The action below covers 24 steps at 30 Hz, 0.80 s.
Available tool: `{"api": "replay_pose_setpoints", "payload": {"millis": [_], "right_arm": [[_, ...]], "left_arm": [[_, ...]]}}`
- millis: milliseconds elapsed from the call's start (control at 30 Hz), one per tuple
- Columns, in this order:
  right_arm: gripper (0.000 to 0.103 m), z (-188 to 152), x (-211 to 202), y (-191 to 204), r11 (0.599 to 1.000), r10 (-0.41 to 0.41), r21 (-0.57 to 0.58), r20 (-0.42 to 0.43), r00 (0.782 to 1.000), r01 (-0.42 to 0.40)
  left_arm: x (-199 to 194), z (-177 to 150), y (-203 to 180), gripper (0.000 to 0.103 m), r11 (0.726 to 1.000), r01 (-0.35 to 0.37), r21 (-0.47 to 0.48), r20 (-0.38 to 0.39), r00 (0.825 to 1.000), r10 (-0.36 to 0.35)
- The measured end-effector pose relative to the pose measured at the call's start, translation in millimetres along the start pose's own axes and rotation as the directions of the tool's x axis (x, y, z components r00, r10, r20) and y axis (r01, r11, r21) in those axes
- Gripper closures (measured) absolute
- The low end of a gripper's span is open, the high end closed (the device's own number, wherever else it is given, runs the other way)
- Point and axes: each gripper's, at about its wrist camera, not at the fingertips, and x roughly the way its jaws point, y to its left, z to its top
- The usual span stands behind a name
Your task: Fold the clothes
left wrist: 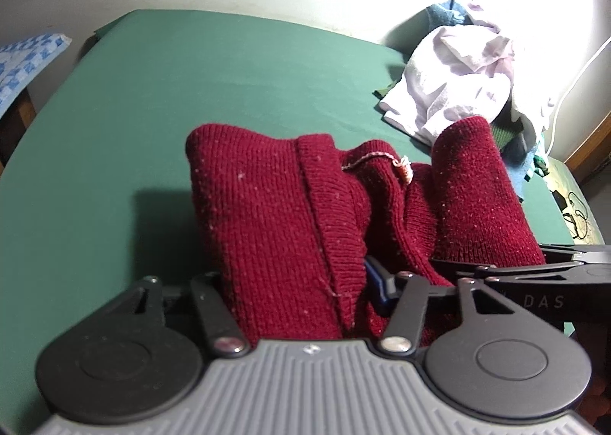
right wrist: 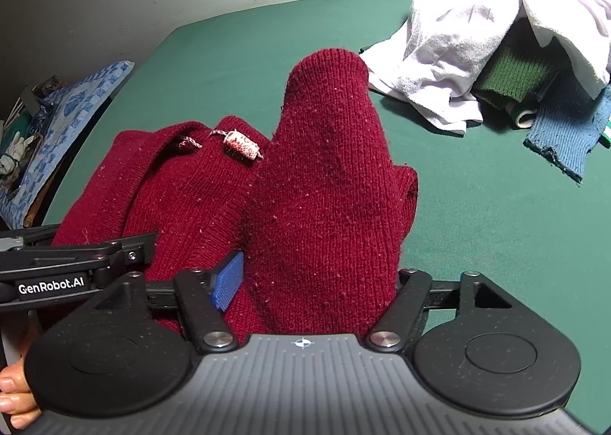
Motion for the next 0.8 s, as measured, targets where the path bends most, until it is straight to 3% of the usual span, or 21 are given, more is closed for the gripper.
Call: {"api": "replay_pose_setpoints", "payload": {"millis": [400, 800], "right_arm": [[0.057, -2, -16, -8, 0.999, 0.000, 0.050, 0.046, 0.999, -0.002], [0.060, 5, -38, -17, 0.995, 0.047, 0.082, 0.121, 0.991, -0.058]], "left_arm": [[-10, 7, 4, 0.060, 0.999, 0.037, 0.033, 0.003, 0.999, -0.037], [-32, 20, -5, 0.065, 0.997, 0.040, 0.067, 0.045, 0.998, -0.043]]}}
